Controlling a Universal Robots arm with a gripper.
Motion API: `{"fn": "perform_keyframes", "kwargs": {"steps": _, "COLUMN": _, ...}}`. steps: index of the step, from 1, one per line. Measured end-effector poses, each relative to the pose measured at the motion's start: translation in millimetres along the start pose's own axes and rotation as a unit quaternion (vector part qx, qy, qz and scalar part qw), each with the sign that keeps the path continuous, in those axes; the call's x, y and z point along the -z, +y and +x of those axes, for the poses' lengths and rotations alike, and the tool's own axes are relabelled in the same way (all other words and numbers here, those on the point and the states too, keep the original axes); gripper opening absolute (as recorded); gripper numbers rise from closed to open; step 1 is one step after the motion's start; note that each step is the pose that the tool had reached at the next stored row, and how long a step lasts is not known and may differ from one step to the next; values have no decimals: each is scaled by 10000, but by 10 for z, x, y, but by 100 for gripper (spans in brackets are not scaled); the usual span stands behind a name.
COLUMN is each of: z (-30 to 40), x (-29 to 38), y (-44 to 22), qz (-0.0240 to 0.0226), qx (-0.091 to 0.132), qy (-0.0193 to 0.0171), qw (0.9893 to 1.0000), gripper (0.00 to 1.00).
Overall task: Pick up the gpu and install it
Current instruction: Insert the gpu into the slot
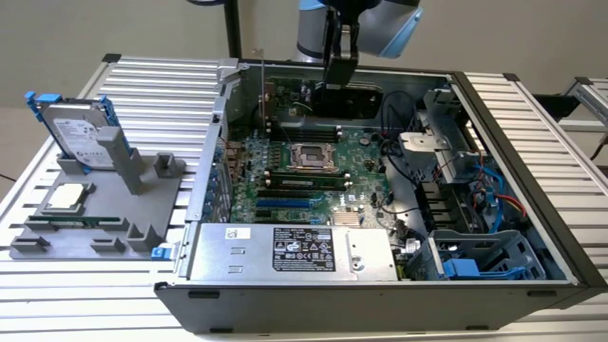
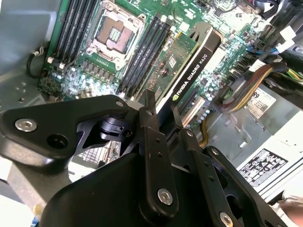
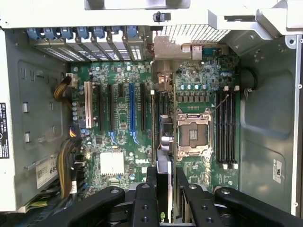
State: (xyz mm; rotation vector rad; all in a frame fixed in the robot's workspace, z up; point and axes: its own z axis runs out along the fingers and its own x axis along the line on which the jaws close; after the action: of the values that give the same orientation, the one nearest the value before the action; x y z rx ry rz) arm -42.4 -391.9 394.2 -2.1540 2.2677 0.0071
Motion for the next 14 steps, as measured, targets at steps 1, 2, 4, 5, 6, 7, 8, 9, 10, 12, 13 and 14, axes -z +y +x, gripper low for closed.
{"fn": "perform_keyframes", "kwargs": {"steps": 1, "z": 0, "x": -11, "y": 0, "qz": 0, "qx": 0, "qy": 6, "qw": 10000, "gripper": 0}}
{"fn": "perform_keyframes", "kwargs": {"steps": 2, "z": 0, "x": -23, "y": 0, "qz": 1, "qx": 0, "qy": 12, "qw": 10000, "gripper": 0}}
{"fn": "perform_keyframes", "kwargs": {"steps": 4, "z": 0, "x": -46, "y": 1, "qz": 2, "qx": 0, "qy": 25, "qw": 10000, "gripper": 0}}
{"fn": "perform_keyframes", "kwargs": {"steps": 5, "z": -1, "x": -58, "y": 0, "qz": 3, "qx": 0, "qy": 32, "qw": 10000, "gripper": 0}}
{"fn": "perform_keyframes", "kwargs": {"steps": 6, "z": -1, "x": -69, "y": 1, "qz": 4, "qx": 0, "qy": 41, "qw": 10000, "gripper": 0}}
{"fn": "perform_keyframes", "kwargs": {"steps": 7, "z": -2, "x": -81, "y": 1, "qz": 4, "qx": 0, "qy": 49, "qw": 10000, "gripper": 0}}
{"fn": "perform_keyframes", "kwargs": {"steps": 8, "z": -2, "x": -92, "y": 1, "qz": 5, "qx": 0, "qy": 55, "qw": 10000, "gripper": 0}}
{"fn": "perform_keyframes", "kwargs": {"steps": 9, "z": -2, "x": -103, "y": 1, "qz": 5, "qx": 1, "qy": 62, "qw": 10000, "gripper": 0}}
{"fn": "perform_keyframes", "kwargs": {"steps": 10, "z": -2, "x": -113, "y": 1, "qz": 5, "qx": 0, "qy": 67, "qw": 10000, "gripper": 0}}
{"fn": "perform_keyframes", "kwargs": {"steps": 12, "z": -2, "x": -135, "y": 1, "qz": 6, "qx": 0, "qy": 77, "qw": 10000, "gripper": 0}}
{"fn": "perform_keyframes", "kwargs": {"steps": 13, "z": -3, "x": -145, "y": 1, "qz": 6, "qx": 0, "qy": 84, "qw": 10000, "gripper": 0}}
{"fn": "perform_keyframes", "kwargs": {"steps": 14, "z": -3, "x": -156, "y": 1, "qz": 6, "qx": 1, "qy": 89, "qw": 10000, "gripper": 0}}
